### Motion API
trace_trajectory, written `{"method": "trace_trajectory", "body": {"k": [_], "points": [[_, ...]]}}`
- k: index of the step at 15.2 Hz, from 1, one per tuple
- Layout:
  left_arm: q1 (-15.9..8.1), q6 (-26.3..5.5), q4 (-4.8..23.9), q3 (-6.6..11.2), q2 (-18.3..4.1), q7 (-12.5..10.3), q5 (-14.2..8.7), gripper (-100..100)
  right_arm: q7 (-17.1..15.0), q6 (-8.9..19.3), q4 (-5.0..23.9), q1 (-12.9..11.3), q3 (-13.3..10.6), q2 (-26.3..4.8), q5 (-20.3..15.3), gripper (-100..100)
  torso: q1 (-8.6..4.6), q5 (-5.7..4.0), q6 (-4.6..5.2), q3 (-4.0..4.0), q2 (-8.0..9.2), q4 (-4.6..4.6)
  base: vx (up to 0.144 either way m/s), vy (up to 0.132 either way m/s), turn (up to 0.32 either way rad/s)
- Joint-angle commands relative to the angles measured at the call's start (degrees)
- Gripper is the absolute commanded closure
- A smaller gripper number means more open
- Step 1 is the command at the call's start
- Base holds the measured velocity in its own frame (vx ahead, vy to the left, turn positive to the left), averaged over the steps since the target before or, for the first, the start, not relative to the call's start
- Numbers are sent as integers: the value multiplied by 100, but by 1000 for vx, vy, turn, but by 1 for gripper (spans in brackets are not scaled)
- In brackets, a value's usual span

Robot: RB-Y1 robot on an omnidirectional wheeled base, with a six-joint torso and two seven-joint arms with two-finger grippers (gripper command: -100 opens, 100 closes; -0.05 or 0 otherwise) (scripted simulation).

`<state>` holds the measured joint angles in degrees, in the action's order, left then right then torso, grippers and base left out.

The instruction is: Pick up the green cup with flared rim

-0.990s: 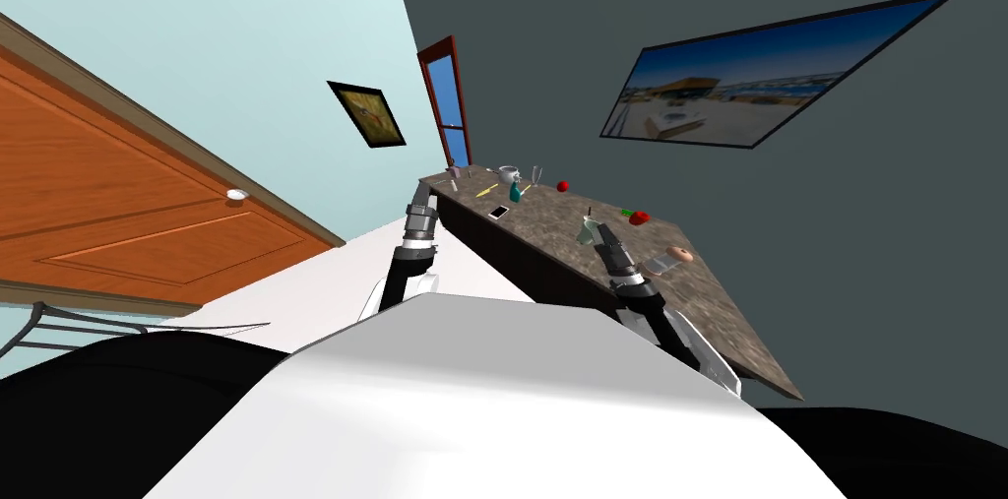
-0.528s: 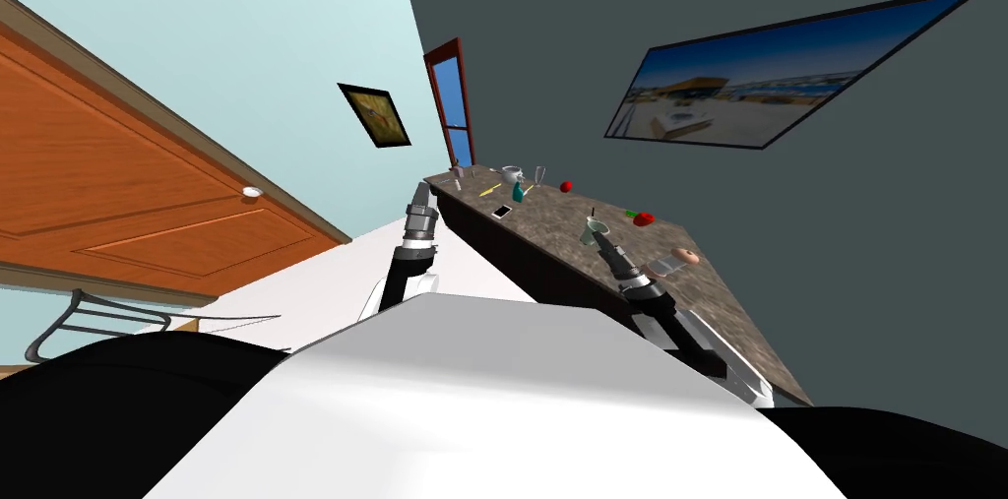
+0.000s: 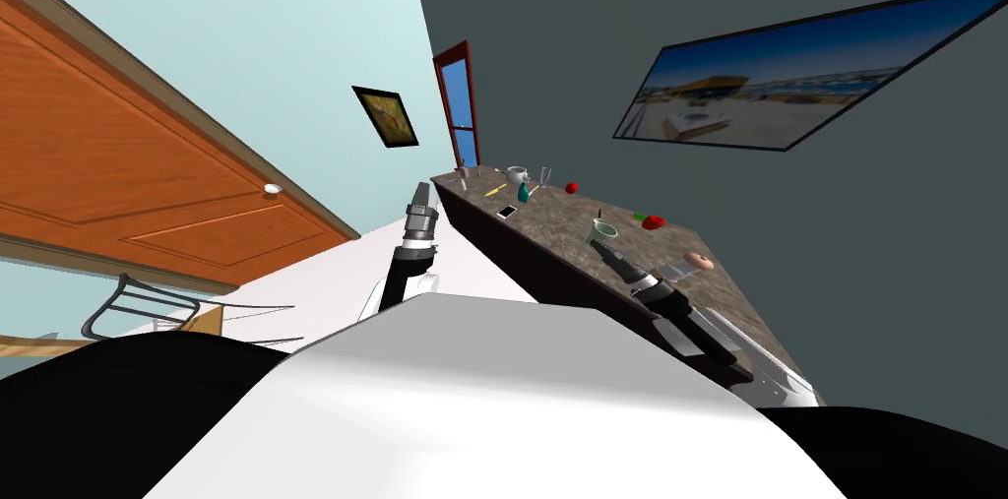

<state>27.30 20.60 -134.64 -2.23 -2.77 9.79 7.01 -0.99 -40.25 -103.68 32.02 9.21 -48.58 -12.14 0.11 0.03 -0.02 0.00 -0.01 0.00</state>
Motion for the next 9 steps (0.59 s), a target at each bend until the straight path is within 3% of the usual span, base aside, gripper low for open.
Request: {"method": "trace_trajectory", "body": {"k": [1,2,4,5,7,8,9], "points": [[0,0,0,0,0,0,0,0,22,-98,159,30,47,-286,-39,-100,0,0,0,0,0,0,-1,25,35],[0,0,0,0,0,0,0,0,100,-153,369,64,76,-418,-208,-100,-2,0,1,0,0,0,4,33,92],[0,0,0,0,0,0,0,0,100,-153,425,64,76,-664,-208,-100,0,0,0,-1,-2,0,6,31,64],[0,0,0,0,0,0,0,0,179,-210,688,103,100,-805,-380,-100,-1,0,1,-2,-3,0,4,37,84],[0,0,0,0,0,0,0,0,179,-210,691,103,100,-1039,-380,-100,2,1,0,-2,-4,-1,7,36,68],[0,0,0,0,0,0,0,0,259,-266,951,148,120,-1178,-553,-100,1,1,1,-2,-4,-1,17,37,101],[0,0,0,0,0,0,0,0,259,-266,953,148,120,-1319,-553,-100,2,1,-1,-4,-7,-1,22,39,110]]}}
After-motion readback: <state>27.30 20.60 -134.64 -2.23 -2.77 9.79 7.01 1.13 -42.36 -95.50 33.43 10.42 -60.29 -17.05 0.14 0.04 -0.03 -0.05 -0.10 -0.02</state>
